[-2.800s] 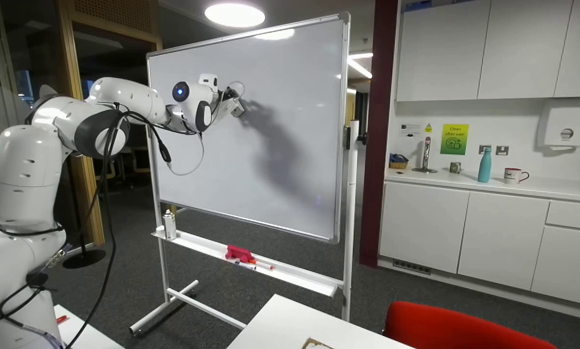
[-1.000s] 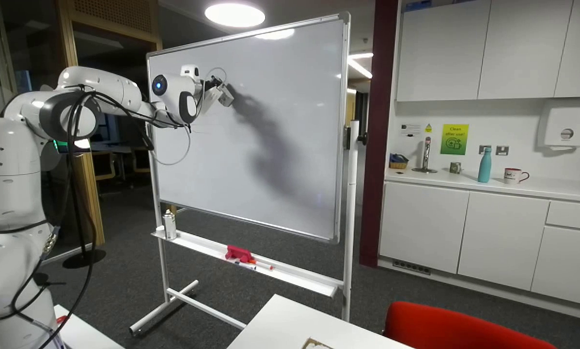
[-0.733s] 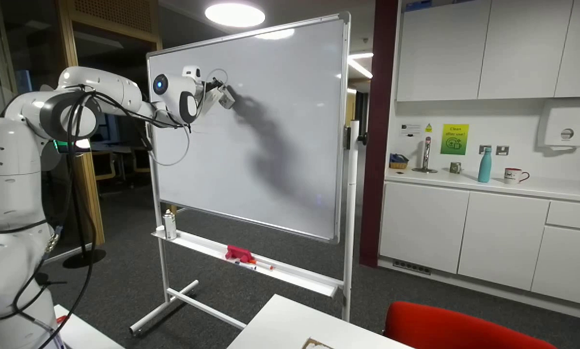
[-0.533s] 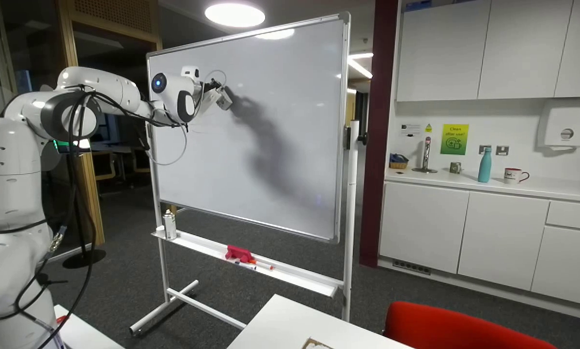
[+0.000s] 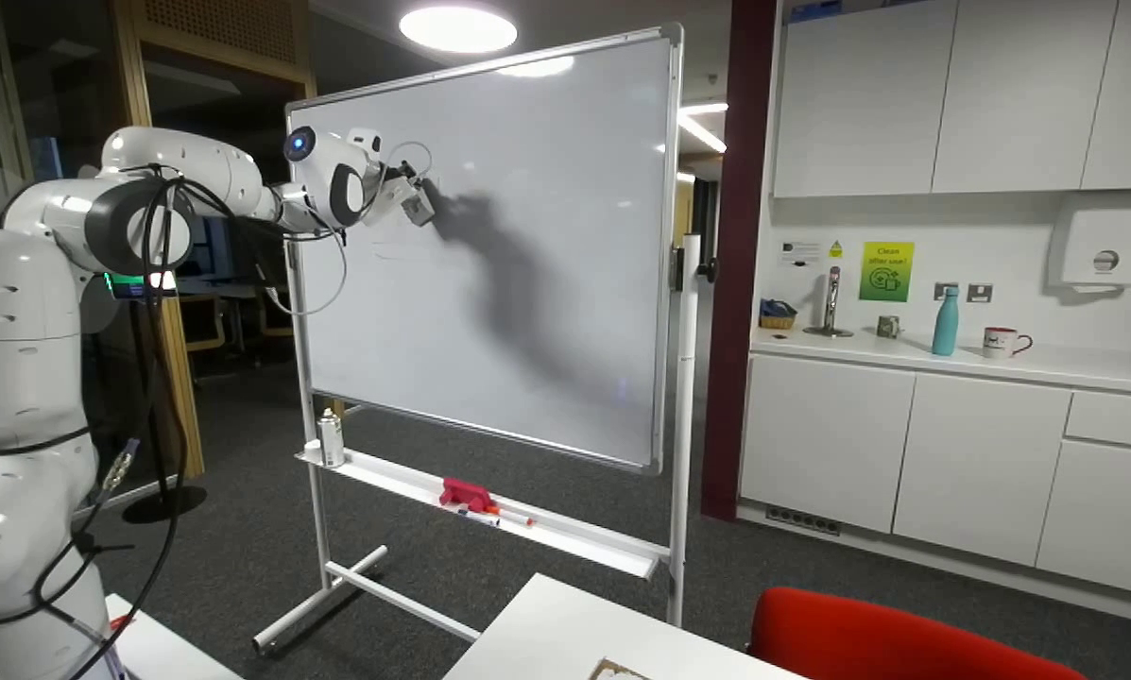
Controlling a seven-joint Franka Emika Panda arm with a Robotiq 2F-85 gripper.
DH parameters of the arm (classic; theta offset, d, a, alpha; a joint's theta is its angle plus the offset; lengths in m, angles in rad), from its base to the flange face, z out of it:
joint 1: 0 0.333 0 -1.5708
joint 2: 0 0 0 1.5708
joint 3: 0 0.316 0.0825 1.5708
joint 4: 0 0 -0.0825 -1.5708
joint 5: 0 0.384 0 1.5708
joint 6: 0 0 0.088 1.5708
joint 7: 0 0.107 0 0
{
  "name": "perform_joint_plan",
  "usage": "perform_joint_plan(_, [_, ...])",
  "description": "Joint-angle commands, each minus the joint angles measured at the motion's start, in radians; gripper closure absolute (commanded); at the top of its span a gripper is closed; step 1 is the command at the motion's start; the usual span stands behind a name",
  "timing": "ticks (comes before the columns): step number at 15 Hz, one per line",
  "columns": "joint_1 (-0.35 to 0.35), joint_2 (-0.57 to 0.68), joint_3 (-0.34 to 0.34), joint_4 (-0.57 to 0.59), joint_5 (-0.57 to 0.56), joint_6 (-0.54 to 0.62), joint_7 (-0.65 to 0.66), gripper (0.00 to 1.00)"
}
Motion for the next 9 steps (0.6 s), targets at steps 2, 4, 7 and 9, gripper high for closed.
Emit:
perform_joint_plan(2, [-0.032, -0.086, 0.016, -0.005, 0.111, -0.114, 0.112, 0.66])
perform_joint_plan(4, [-0.011, -0.041, 0.007, 0.005, 0.095, -0.103, 0.078, 0.41])
perform_joint_plan(7, [-0.032, -0.086, 0.029, 0.001, 0.157, -0.189, 0.064, 0.41])
perform_joint_plan(9, [-0.034, -0.092, 0.031, -0.003, 0.159, -0.19, 0.064, 0.41])
